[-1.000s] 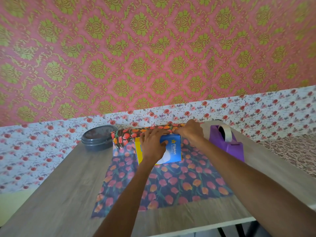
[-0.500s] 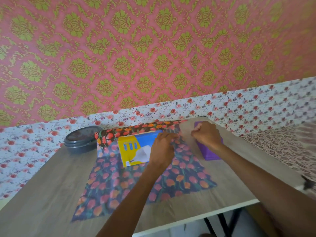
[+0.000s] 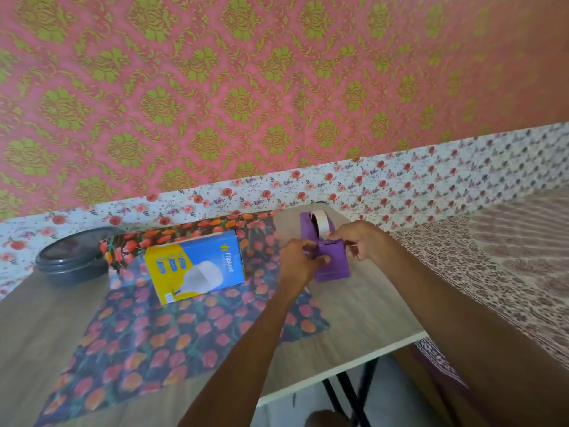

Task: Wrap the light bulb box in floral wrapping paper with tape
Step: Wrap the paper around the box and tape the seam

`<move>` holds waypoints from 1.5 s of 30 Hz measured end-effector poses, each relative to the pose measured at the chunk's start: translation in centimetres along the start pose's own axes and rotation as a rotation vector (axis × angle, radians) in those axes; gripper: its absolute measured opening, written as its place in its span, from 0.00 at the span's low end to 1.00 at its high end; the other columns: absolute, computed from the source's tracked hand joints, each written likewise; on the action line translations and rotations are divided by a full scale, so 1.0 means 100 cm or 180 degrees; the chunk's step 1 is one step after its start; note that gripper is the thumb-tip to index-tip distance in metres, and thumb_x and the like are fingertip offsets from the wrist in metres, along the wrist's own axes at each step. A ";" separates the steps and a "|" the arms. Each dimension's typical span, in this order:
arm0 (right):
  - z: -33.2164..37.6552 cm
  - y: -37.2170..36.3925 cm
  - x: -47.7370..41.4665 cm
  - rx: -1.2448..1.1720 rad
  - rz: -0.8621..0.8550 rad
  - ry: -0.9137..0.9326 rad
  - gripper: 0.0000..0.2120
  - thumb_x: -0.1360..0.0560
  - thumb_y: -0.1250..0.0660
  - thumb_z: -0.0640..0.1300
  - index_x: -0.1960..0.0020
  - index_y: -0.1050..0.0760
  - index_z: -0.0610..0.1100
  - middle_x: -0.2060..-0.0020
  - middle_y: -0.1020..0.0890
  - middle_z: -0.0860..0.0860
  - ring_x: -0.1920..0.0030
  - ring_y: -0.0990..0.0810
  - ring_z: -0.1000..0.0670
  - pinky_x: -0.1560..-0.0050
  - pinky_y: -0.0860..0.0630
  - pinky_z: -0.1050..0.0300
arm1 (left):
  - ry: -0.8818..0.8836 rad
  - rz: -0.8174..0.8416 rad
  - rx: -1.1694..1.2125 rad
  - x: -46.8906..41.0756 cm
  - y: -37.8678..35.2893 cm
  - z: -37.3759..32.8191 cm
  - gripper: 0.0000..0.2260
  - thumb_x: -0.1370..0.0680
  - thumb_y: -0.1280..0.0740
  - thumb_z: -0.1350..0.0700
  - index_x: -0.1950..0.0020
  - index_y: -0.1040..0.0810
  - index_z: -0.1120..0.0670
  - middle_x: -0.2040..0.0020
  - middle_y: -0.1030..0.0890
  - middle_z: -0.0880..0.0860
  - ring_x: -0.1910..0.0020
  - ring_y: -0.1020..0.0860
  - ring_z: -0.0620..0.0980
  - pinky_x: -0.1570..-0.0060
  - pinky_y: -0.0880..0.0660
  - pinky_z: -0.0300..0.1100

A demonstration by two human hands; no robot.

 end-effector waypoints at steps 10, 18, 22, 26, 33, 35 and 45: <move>-0.002 -0.007 0.013 -0.1237 0.0046 0.0135 0.07 0.27 0.27 0.34 0.61 0.24 0.39 0.74 0.19 0.51 0.83 0.28 0.59 0.82 0.36 0.68 | 0.0093 0.0011 -0.0005 -0.005 0.003 0.003 0.16 0.35 0.18 0.57 0.51 0.16 0.61 0.54 0.15 0.56 0.63 0.21 0.46 0.68 0.30 0.26; -0.002 0.004 0.033 -0.1174 -0.0110 0.0355 0.08 0.27 0.26 0.37 0.59 0.25 0.41 0.69 0.29 0.50 0.68 0.33 0.56 0.61 0.25 0.62 | 0.0170 0.0044 0.0051 -0.002 0.004 -0.002 0.16 0.36 0.18 0.59 0.52 0.16 0.62 0.54 0.15 0.58 0.61 0.21 0.46 0.66 0.30 0.28; -0.012 -0.004 0.038 -0.0918 -0.0211 0.0367 0.06 0.29 0.25 0.36 0.59 0.21 0.42 0.66 0.28 0.48 0.67 0.33 0.53 0.65 0.28 0.61 | 0.0188 0.0059 0.0073 0.000 0.006 -0.004 0.15 0.36 0.18 0.60 0.53 0.16 0.62 0.55 0.15 0.58 0.62 0.22 0.46 0.67 0.31 0.27; -0.021 -0.003 0.032 -0.0945 -0.0387 0.0535 0.10 0.30 0.24 0.36 0.50 0.19 0.37 0.56 0.20 0.45 0.60 0.23 0.52 0.65 0.22 0.59 | 0.0150 0.0048 0.0041 0.001 0.007 -0.006 0.14 0.36 0.18 0.58 0.54 0.16 0.62 0.58 0.16 0.55 0.62 0.22 0.46 0.67 0.30 0.27; -0.021 0.002 0.024 -0.0245 -0.1031 0.0976 0.09 0.34 0.21 0.35 0.63 0.22 0.37 0.60 0.16 0.42 0.61 0.16 0.47 0.54 0.17 0.50 | 0.0102 0.0009 -0.0122 0.001 0.005 -0.007 0.15 0.36 0.18 0.59 0.53 0.16 0.62 0.56 0.15 0.57 0.61 0.21 0.46 0.64 0.28 0.29; -0.020 0.008 0.026 0.0595 -0.1280 0.1060 0.06 0.35 0.22 0.36 0.64 0.20 0.38 0.66 0.17 0.45 0.64 0.17 0.49 0.56 0.17 0.53 | 0.0112 0.0020 -0.0160 0.002 0.006 -0.010 0.15 0.35 0.18 0.58 0.52 0.16 0.62 0.56 0.16 0.56 0.61 0.21 0.47 0.61 0.28 0.33; -0.016 0.006 0.063 -0.0213 -0.0523 0.1947 0.05 0.27 0.25 0.41 0.56 0.16 0.39 0.73 0.18 0.50 0.75 0.23 0.54 0.72 0.23 0.62 | -0.0061 0.0411 -0.0131 0.009 0.024 -0.008 0.20 0.29 0.25 0.64 0.38 0.22 0.55 0.54 0.18 0.53 0.56 0.20 0.47 0.57 0.22 0.38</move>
Point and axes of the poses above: each hand's wrist, its own x-axis away from the middle knuckle, its own y-axis out of the back of the hand, z = x × y, the point moved 5 cm from there along -x, towards the middle knuckle
